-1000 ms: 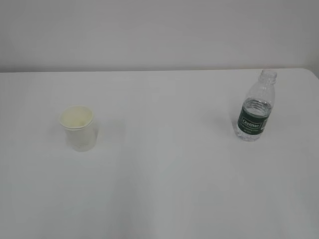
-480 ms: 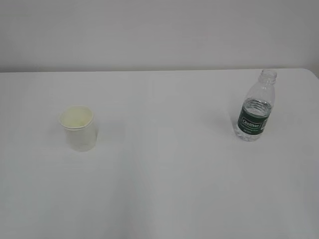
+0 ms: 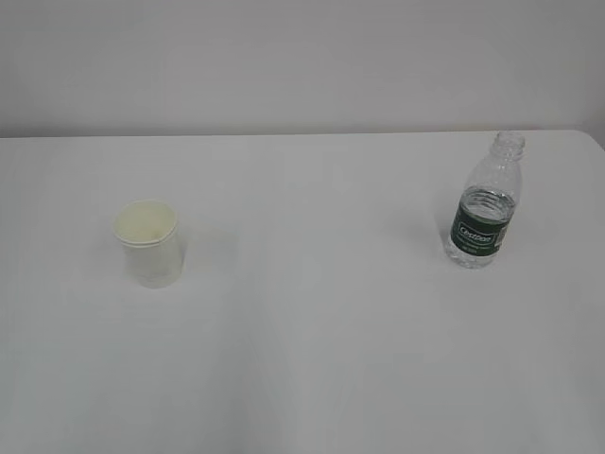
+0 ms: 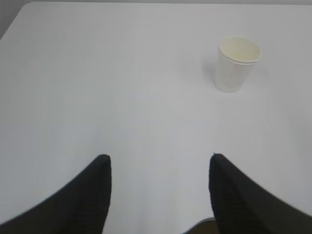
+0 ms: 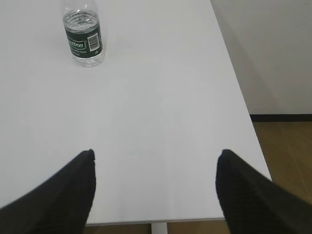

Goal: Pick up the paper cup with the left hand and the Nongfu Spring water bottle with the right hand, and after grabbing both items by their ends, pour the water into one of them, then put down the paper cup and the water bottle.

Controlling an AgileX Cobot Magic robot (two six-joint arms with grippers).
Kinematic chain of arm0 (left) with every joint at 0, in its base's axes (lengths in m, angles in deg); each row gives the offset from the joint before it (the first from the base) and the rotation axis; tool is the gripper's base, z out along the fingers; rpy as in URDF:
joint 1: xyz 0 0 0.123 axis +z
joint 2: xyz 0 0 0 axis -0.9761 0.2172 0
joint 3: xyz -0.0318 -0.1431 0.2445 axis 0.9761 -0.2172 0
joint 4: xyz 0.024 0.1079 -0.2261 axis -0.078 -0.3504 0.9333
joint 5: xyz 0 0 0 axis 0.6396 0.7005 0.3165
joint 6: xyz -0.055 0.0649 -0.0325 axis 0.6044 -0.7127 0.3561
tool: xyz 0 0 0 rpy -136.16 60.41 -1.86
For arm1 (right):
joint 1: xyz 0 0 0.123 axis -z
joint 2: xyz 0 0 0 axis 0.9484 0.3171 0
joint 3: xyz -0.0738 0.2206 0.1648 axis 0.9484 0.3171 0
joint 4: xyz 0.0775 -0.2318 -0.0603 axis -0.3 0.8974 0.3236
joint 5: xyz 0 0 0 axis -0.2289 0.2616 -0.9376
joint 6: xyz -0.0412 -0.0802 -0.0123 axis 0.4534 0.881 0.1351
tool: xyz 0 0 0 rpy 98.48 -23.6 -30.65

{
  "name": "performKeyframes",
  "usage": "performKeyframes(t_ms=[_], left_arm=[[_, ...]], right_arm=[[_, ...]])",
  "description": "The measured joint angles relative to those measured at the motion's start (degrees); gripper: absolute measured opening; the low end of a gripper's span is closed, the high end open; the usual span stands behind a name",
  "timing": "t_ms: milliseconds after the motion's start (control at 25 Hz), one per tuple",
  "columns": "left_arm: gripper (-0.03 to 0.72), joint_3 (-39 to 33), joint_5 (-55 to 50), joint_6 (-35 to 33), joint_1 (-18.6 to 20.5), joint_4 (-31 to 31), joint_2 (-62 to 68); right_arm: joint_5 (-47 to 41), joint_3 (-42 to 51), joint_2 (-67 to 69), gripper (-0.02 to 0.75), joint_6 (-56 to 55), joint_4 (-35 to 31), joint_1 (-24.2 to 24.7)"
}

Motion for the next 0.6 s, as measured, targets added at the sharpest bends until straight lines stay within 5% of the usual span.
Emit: performKeyframes(t_ms=[600], left_arm=[[0.450,0.0,0.0,0.0,0.0,0.0,0.0]], right_arm=[[0.1,0.0,0.0,0.586,0.0,0.0,0.0]])
